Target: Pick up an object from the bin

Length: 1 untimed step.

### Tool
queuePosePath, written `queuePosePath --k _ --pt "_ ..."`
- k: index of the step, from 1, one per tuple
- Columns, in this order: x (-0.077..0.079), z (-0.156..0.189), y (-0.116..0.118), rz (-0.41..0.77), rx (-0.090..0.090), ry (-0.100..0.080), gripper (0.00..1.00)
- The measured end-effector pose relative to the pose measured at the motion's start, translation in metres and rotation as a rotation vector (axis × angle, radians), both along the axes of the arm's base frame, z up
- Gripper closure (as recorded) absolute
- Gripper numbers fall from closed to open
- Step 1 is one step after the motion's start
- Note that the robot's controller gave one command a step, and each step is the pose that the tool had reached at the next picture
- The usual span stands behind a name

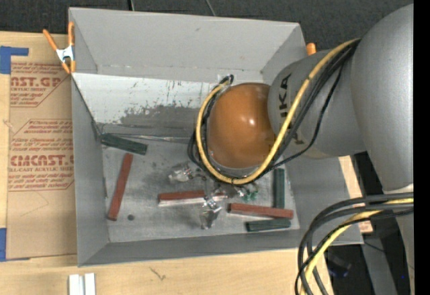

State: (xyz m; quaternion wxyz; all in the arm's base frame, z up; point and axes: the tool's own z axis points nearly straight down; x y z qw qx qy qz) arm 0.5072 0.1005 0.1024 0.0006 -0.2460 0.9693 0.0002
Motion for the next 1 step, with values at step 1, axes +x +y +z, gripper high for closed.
queuePosePath --k 1 --pt "0.0017 -0.0296 0.0123 -0.084 -0.002 0.006 1.0"
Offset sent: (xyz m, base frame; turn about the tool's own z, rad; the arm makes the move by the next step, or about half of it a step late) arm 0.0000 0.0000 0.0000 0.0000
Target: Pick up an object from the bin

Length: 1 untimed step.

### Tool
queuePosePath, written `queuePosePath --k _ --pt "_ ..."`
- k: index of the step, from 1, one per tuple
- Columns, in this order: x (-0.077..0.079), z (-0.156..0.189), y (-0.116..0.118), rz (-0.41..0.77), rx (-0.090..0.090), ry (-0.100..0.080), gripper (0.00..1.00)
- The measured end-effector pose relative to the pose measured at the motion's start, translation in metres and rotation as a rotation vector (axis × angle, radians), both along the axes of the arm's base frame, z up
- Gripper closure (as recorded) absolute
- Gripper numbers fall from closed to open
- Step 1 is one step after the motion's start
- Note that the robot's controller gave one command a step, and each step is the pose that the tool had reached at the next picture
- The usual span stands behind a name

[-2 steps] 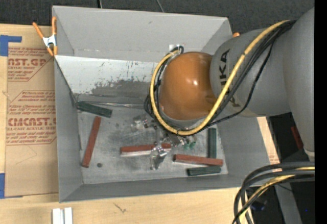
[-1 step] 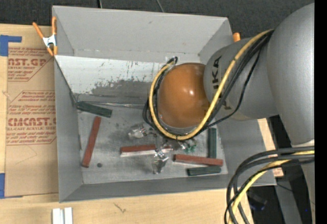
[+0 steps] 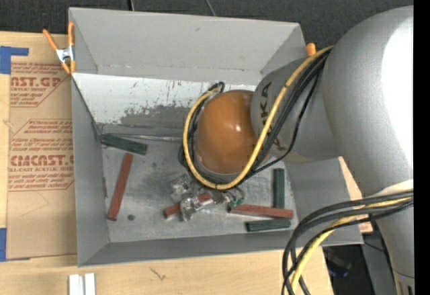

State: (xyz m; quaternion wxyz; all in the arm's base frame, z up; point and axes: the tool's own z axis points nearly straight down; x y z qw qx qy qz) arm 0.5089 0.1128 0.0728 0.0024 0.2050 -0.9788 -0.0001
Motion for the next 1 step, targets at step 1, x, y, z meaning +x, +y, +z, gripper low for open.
queuePosePath --k 1 --pt "0.0 -0.0001 -0.0001 0.0 0.0 0.0 1.0"
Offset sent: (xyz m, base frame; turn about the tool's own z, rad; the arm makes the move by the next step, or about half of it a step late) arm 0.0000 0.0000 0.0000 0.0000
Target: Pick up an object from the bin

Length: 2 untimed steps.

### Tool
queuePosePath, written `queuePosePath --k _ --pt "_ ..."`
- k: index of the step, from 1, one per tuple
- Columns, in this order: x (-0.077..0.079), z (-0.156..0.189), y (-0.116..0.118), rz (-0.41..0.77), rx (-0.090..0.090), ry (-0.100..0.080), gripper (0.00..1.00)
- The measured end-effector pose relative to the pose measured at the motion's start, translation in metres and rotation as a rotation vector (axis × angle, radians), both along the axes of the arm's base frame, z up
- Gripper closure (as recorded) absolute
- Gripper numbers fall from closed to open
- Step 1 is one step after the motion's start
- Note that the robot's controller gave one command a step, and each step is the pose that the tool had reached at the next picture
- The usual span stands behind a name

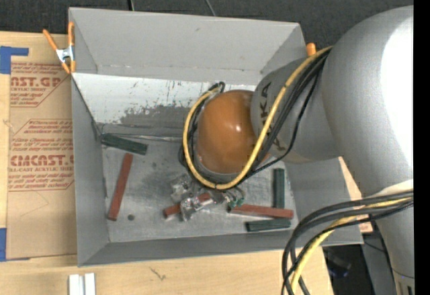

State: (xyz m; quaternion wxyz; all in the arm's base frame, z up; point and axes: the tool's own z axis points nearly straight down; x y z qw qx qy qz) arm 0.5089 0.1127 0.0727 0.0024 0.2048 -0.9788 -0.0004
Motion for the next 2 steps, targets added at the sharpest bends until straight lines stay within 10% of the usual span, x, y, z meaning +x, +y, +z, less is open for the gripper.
queuePosePath --k 1,2 --pt "0.0 0.0 0.0 0.0 0.0 0.0 1.0" --pt "0.022 0.176 0.002 -0.044 0.003 -0.014 1.0"
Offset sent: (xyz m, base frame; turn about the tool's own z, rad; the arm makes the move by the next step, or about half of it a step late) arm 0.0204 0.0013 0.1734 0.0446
